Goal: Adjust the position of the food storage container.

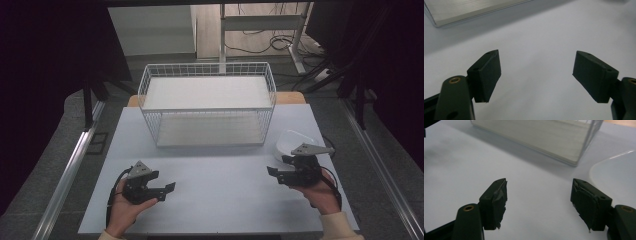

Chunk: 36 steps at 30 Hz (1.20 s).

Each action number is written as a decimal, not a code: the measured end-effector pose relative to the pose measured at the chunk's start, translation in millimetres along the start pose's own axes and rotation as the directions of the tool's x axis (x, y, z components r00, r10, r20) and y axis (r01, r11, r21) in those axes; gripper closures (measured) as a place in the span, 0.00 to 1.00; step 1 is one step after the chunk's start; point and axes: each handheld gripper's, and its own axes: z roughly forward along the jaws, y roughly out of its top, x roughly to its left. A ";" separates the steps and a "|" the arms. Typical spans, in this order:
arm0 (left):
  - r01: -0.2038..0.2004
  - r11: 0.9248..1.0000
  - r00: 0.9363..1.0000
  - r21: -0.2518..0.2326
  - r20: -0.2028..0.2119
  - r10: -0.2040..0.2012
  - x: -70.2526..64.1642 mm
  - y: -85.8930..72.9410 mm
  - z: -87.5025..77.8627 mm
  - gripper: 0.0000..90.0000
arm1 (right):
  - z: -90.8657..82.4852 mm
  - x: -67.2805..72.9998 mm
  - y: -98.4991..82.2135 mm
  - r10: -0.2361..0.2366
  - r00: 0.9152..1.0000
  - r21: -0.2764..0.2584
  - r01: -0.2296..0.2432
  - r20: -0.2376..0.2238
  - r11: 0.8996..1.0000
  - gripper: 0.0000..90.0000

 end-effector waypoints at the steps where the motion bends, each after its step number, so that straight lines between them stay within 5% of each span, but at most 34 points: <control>1: -0.001 1.000 1.000 0.001 0.000 0.001 -0.2 0.0 0.1 0.24 | -1.9 -3.4 1.6 0.002 1.000 0.002 -0.002 0.003 1.000 0.34; 9: -0.005 1.000 1.000 0.005 0.000 0.005 0.1 -1.2 1.4 0.24 | -7.4 -37.6 18.9 0.038 0.998 0.047 -0.039 0.040 0.998 0.53; 22: -0.006 1.000 1.000 0.007 -0.009 0.006 1.7 -2.4 1.0 0.24 | 2.3 -82.0 47.6 0.011 0.991 0.130 -0.029 0.135 0.991 0.94; 36: -0.003 1.000 1.000 0.007 -0.016 0.003 3.9 -3.1 1.3 0.24 | 17.7 -122.8 61.5 0.000 0.978 0.153 -0.032 0.209 0.988 0.99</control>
